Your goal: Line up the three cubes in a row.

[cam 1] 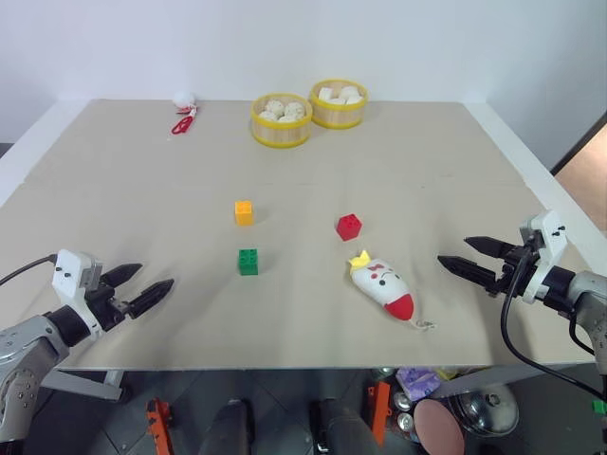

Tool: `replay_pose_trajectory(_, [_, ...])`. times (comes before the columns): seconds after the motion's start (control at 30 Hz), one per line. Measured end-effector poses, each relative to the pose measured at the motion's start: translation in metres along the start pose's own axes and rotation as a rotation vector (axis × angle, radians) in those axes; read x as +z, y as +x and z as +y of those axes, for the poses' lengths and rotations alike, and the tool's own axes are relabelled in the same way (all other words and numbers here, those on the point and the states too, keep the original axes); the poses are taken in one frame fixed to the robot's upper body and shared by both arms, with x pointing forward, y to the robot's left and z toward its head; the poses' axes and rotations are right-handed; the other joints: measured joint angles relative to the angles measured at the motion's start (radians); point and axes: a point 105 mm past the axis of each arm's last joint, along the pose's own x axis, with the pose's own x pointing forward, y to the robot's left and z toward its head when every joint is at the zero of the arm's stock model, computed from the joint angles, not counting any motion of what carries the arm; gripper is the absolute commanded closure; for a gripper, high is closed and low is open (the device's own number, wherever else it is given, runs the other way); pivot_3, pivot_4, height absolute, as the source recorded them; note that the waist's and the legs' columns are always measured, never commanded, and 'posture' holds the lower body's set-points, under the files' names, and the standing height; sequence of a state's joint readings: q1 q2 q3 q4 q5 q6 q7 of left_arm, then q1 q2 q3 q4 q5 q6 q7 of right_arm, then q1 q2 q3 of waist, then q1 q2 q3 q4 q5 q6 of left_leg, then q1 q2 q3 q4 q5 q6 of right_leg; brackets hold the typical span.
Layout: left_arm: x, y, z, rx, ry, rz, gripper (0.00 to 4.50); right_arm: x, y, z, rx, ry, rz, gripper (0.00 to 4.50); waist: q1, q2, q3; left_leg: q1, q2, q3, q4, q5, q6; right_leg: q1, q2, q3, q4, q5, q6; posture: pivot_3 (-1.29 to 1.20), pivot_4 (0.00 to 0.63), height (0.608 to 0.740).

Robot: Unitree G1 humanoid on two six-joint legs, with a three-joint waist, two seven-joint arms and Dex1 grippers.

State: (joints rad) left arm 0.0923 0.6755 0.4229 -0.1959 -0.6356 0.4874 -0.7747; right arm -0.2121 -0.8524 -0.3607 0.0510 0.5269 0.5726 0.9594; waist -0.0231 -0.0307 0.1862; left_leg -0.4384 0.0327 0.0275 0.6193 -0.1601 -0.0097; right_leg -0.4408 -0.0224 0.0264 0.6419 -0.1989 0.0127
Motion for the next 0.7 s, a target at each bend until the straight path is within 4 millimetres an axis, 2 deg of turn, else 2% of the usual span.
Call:
replay_pose_trajectory(0.1, [0.002, 0.004, -0.003, -0.028, 0.006, -0.009, 0.01, -0.002, -0.001, 0.002, 0.002, -0.006, 0.004, 0.0, 0.001, 0.0, 0.0, 0.0, 0.0, 0.0, 0.0, 0.0, 0.0, 0.0, 0.0, 0.0, 0.0, 0.0, 0.0, 0.0, 0.15, 0.74])
replay_pose_trajectory(0.17, [0.013, 0.013, -0.008, -0.078, 0.039, -0.049, 0.01, -0.002, 0.003, 0.008, 0.024, -0.018, 0.003, 0.0, 0.003, 0.0, 0.0, 0.0, 0.0, -0.001, 0.0, 0.0, 0.0, 0.0, 0.0, -0.002, 0.0, 0.0, 0.0, 0.0, 0.15, 0.74])
replay_pose_trajectory(0.3, [0.03, 0.018, -0.013, -0.136, 0.091, -0.111, 0.01, 0.005, 0.005, 0.013, 0.036, -0.046, -0.01, 0.0, 0.002, -0.001, 0.0, 0.0, 0.0, 0.0, 0.001, 0.0, 0.0, 0.001, 0.0, -0.001, 0.0, 0.0, 0.0, 0.0, 0.15, 0.74])
replay_pose_trajectory(0.47, [0.048, 0.029, -0.026, -0.232, 0.127, -0.153, 0.01, 0.024, 0.015, 0.025, 0.087, -0.096, -0.034, 0.0, 0.001, -0.001, 0.0, 0.0, 0.0, 0.0, 0.001, 0.0, 0.0, 0.001, 0.0, -0.002, 0.0, 0.0, 0.0, 0.0, 0.15, 0.74])
replay_pose_trajectory(0.53, [0.055, 0.036, -0.036, -0.302, 0.149, -0.154, 0.01, 0.033, 0.02, 0.037, 0.147, -0.12, -0.031, 0.0, 0.002, -0.001, 0.0, -0.001, 0.0, 0.0, 0.001, 0.0, 0.0, 0.001, 0.001, -0.002, 0.0, 0.0, 0.0, 0.0, 0.15, 0.74])
replay_pose_trajectory(0.6, [0.067, 0.045, -0.059, -0.423, 0.205, -0.172, 0.01, 0.047, 0.027, 0.061, 0.257, -0.179, -0.042, 0.0, 0.002, -0.001, 0.0, 0.0, 0.0, 0.0, 0.001, 0.0, 0.0, 0.001, 0.001, -0.002, 0.0, 0.0, 0.0, 0.0, 0.15, 0.74])
replay_pose_trajectory(0.7, [0.071, 0.052, -0.082, -0.551, 0.265, -0.154, 0.01, 0.047, 0.033, 0.082, 0.357, -0.225, -0.014, 0.0, 0.002, -0.002, -0.001, 0.0, 0.0, 0.0, 0.001, 0.0, 0.0, 0.002, 0.0, -0.002, 0.0, 0.0, 0.001, 0.0, 0.15, 0.74])
